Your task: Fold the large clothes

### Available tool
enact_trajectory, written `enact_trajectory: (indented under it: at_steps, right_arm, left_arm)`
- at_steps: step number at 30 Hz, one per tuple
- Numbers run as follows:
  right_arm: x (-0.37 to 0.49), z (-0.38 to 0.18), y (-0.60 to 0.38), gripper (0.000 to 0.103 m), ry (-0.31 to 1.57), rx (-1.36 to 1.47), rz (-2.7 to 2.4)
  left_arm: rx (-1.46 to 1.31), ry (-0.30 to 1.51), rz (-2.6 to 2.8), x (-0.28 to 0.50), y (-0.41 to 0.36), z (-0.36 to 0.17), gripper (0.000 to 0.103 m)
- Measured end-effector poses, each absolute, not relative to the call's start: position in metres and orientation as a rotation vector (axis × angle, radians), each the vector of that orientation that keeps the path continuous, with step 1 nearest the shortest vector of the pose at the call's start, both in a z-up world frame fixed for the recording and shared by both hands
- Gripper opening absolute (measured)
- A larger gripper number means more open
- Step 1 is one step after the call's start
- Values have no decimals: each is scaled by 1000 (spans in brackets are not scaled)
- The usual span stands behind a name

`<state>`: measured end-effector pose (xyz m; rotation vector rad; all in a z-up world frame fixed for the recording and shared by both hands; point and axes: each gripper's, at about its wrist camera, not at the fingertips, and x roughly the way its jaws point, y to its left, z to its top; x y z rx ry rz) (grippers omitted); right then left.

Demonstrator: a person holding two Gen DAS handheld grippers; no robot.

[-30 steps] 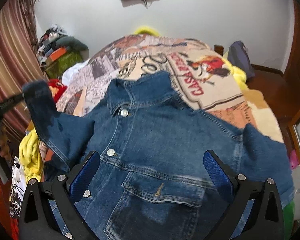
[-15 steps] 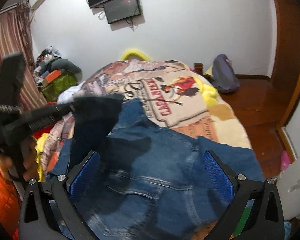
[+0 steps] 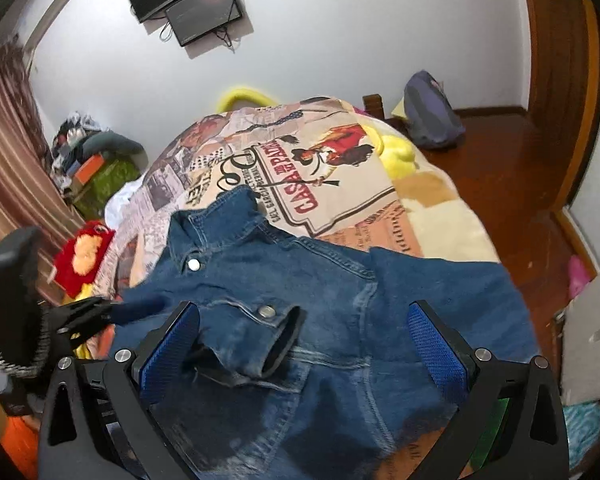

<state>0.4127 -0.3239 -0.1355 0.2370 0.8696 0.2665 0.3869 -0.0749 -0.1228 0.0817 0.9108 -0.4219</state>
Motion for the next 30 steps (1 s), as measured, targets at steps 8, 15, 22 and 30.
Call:
enact_trajectory:
  at_steps: [8, 15, 22, 30]
  right_arm:
    - [453, -174, -287, 103, 1061, 307, 355]
    - [481, -234, -250, 103, 1245, 260, 350]
    - [491, -272, -230, 81, 1359, 250, 393]
    - [488, -249, -203, 31, 1249, 21, 402]
  left_arm:
    - [120, 801, -106, 375, 45, -114, 90]
    - [42, 952, 53, 360, 137, -172, 90]
    - [-53, 1073, 173, 341, 187, -231, 90]
    - [-171, 1100, 192, 333, 206, -248, 90]
